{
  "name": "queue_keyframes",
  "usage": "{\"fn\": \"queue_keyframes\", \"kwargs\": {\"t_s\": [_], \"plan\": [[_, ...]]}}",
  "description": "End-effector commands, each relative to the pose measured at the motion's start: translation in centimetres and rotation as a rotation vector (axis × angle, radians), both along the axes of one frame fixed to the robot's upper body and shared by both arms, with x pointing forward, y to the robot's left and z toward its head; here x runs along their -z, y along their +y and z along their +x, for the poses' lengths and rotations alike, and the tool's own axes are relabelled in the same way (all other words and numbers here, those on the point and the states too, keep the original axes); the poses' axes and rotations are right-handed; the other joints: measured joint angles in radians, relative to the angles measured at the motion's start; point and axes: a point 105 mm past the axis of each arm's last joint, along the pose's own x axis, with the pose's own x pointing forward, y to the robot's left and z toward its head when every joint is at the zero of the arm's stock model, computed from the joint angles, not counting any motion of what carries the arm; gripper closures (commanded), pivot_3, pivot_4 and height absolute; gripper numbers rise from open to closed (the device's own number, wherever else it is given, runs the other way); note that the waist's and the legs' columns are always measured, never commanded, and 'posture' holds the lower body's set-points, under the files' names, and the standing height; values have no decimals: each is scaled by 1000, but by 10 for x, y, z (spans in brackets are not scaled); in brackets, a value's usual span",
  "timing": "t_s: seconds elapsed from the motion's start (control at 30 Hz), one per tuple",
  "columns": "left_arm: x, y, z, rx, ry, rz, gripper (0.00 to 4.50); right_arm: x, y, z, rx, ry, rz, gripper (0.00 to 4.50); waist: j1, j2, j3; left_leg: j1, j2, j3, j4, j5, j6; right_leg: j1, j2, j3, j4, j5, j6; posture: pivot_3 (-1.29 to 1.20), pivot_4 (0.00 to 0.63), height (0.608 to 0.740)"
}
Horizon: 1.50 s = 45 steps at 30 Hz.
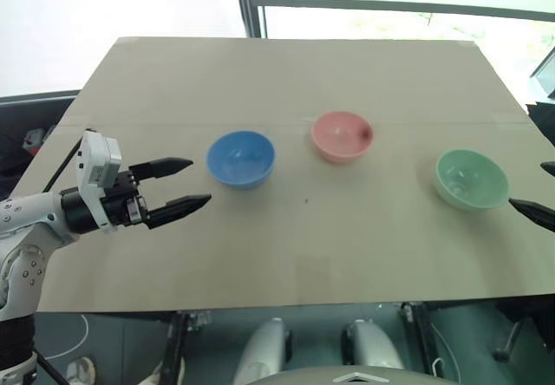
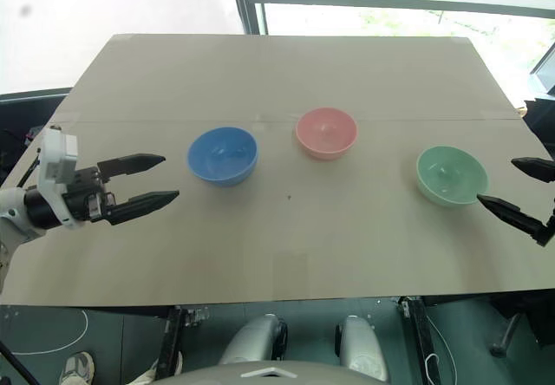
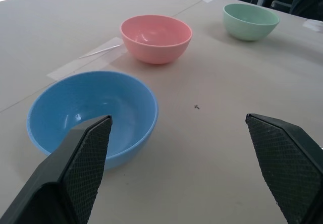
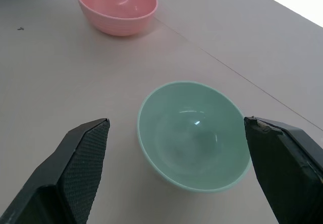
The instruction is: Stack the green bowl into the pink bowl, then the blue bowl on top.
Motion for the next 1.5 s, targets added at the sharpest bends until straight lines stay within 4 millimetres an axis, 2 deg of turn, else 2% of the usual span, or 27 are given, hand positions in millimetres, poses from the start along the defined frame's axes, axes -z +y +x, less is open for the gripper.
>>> {"fn": "queue_keyframes", "kwargs": {"t_s": [0.03, 0.33, 0.4, 0.5, 0.57, 0.67, 0.8, 0.93, 1.03, 1.13, 1.3, 1.33, 1.4, 1.43, 1.47, 1.5], "plan": [[-9, -8, 0, 32, -31, 0, 22, -8, 8, 1, -23, -32, -19, 0, 0, 0, 0, 0, 0, 0, 0, 0, 0, 0, 0, 0, 0, 0, 0, 0, 150, 740], [-8, -29, 5, 80, -41, -54, 22, -4, 22, 16, -14, -32, 6, 0, -2, 0, 0, 0, 0, 0, 0, 0, 0, 0, 0, 0, 0, 0, 0, 0, 150, 740], [-10, -37, 5, 112, -57, -66, 22, 2, 29, 21, -25, -4, 24, 0, -1, 0, 0, 0, 0, 0, 0, 0, 0, 0, 0, 0, 0, 0, 0, 0, 150, 740], [-12, -60, -1, 229, -93, -81, 22, 28, 38, 42, 59, 59, -101, 0, -1, -1, 0, 0, 0, 0, 2, 0, 0, 0, 1, 0, 1, 0, 0, 0, 150, 740], [-16, -72, -3, 274, -105, -122, 22, 38, 62, 53, -13, 91, -72, 0, -3, -1, 0, -1, 0, 0, 4, 0, 0, -1, 1, 0, 2, 0, 0, 0, 150, 740], [-13, -82, -5, 306, -100, -146, 22, 40, 105, 72, -164, 37, -44, 0, -8, -1, 0, -3, 0, 0, 6, 0, 0, -2, 2, 0, 3, 0, 0, 0, 150, 740], [-6, -82, -12, 316, -86, -161, 22, 46, 154, 106, -290, -57, -146, 0, -23, -1, 0, -2, 0, 2, 6, 0, 0, -4, 6, -1, 5, 0, 0, 0, 150, 740], [-5, -75, -15, 295, -90, -179, 22, 40, 199, 140, -389, -173, -254, 0, -28, -1, 1, -3, 0, 1, 8, 0, 0, -6, 6, -2, 6, 0, 0, 0, 150, 740], [0, -68, -17, 245, -87, -158, 22, 43, 221, 154, -460, -206, -339, 0, -25, -2, 1, -4, -1, -1, 8, 0, 0, -7, 6, -4, 7, 0, 0, 0, 150, 740], [0, -62, -19, 188, -95, -171, 22, 55, 227, 161, -519, -204, -430, 0, -26, -2, 1, -4, -3, -5, 8, 0, 0, -8, 4, -6, 11, 0, 0, 0, 150, 740], [-6, -53, -19, 84, -158, -209, 0, 61, 227, 167, -551, -193, -469, 1536, -28, -1, 1, -5, -6, -8, 9, 0, 0, -8, 1, -10, 14, 0, 0, 0, 150, 740], [-6, -53, -19, 67, -167, -214, 0, 62, 227, 168, -557, -194, -475, 2037, -30, -1, 1, -5, -6, -8, 9, 0, 0, -8, 1, -10, 14, 0, 0, 0, 150, 740], [-6, -52, -19, 44, -174, -223, 0, 63, 228, 171, -565, -206, -495, 2732, -34, -1, 1, -5, -5, -7, 10, 0, 0, -7, 1, -11, 14, 0, 0, 0, 150, 740], [-5, -52, -20, 38, -175, -224, 0, 63, 229, 171, -569, -211, -498, 3316, -35, -1, 1, -4, -5, -7, 10, 0, 0, -7, 2, -11, 14, 0, 0, 0, 150, 740], [-5, -53, -21, 33, -175, -225, 0, 62, 230, 172, -573, -216, -497, 3559, -36, -1, 1, -4, -5, -7, 10, 0, 0, -7, 2, -11, 14, 0, 0, 0, 150, 740], [-4, -52, -21, 24, -176, -227, 0, 61, 231, 172, -579, -221, -496, 4032, -36, -1, 1, -4, -5, -6, 11, 0, 0, -6, 2, -11, 14, 0, 0, 0, 150, 740]]}}
